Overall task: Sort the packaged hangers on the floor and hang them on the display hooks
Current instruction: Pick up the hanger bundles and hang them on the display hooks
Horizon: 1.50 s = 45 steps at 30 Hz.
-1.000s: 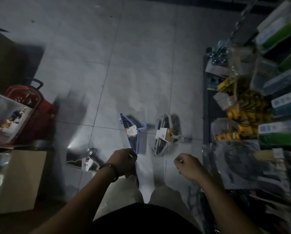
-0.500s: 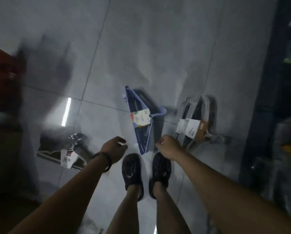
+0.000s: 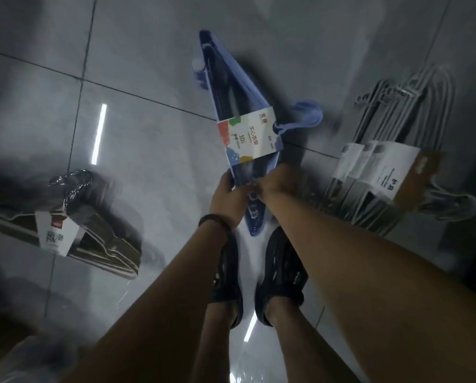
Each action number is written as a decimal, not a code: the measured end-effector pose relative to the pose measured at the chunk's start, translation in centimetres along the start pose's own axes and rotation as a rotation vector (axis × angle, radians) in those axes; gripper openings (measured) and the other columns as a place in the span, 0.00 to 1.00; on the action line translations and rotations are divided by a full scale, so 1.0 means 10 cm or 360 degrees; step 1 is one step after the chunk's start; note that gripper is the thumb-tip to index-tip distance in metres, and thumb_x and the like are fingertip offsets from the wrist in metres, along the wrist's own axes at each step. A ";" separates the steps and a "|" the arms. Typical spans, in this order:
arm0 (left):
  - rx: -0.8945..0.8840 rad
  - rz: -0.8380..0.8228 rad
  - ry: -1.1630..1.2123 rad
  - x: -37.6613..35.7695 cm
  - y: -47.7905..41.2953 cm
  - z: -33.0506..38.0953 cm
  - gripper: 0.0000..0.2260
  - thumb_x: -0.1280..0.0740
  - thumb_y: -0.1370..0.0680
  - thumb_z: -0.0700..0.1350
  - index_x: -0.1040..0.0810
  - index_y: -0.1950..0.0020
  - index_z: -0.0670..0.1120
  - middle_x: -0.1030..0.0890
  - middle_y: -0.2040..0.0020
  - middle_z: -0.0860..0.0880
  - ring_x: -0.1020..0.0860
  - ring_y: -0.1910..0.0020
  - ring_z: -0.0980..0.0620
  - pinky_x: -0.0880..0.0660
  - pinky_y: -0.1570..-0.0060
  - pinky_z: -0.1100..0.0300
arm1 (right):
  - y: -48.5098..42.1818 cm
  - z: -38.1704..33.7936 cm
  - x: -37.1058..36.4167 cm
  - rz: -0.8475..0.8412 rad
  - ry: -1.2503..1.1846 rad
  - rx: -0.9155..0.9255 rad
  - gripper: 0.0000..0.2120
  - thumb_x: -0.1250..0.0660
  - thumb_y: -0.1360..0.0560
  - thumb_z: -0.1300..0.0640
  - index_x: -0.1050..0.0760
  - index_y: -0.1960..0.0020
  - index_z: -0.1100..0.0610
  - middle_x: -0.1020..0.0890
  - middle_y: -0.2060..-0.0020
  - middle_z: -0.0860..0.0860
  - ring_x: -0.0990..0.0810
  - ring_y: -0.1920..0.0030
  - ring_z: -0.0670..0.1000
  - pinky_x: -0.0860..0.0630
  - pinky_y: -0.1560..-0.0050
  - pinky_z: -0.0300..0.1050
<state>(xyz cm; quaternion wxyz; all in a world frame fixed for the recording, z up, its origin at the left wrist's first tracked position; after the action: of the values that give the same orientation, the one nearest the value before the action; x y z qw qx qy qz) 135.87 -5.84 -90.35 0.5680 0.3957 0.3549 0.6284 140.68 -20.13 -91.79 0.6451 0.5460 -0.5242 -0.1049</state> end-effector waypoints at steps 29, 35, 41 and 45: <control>-0.0474 -0.0595 0.0278 -0.17 5.13 3.56 0.34 0.22 0.32 0.41 0.31 0.32 0.30 0.19 0.39 0.31 0.18 0.43 0.30 0.18 0.51 0.44 | 5.25 -0.09 4.28 0.0110 -0.0375 0.0610 0.12 0.31 0.19 0.50 0.21 0.39 0.55 0.17 0.50 0.48 0.17 0.50 0.49 0.30 0.60 0.27; -0.0788 -0.0853 0.0112 -0.46 6.38 4.19 0.32 0.22 0.33 0.41 0.30 0.32 0.38 0.17 0.40 0.36 0.17 0.44 0.34 0.18 0.49 0.41 | 6.68 -0.15 5.84 0.1239 -0.0487 0.0823 0.13 0.27 0.22 0.50 0.26 0.42 0.54 0.22 0.56 0.47 0.22 0.59 0.46 0.31 0.63 0.26; -0.0951 -0.1272 0.0004 -0.92 7.49 4.28 0.35 0.22 0.34 0.37 0.30 0.29 0.38 0.18 0.40 0.35 0.18 0.43 0.33 0.18 0.48 0.42 | 7.54 -0.08 6.47 0.1413 -0.0347 0.0855 0.24 0.30 0.20 0.44 0.30 0.29 0.52 0.20 0.40 0.55 0.19 0.45 0.58 0.24 0.53 0.47; -0.0983 -0.1600 -0.0150 -1.25 8.19 4.11 0.33 0.26 0.32 0.31 0.31 0.28 0.38 0.19 0.39 0.32 0.19 0.42 0.30 0.19 0.47 0.40 | 7.88 0.43 6.64 0.1540 -0.0449 0.0622 0.27 0.34 0.19 0.42 0.34 0.26 0.54 0.18 0.46 0.60 0.18 0.47 0.64 0.20 0.51 0.55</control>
<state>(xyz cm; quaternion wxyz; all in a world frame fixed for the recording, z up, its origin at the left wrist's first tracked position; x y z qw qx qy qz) 137.94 -26.88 -0.26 0.9001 0.0227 0.2738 0.3382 131.22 -39.58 9.06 0.4295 0.3328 -0.8070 0.2314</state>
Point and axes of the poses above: each hand's wrist, its own y-axis away from the middle knuckle, its own x-axis out of the back of the hand, z = x × y, the point moved 6 cm from there along -y, towards the middle knuckle
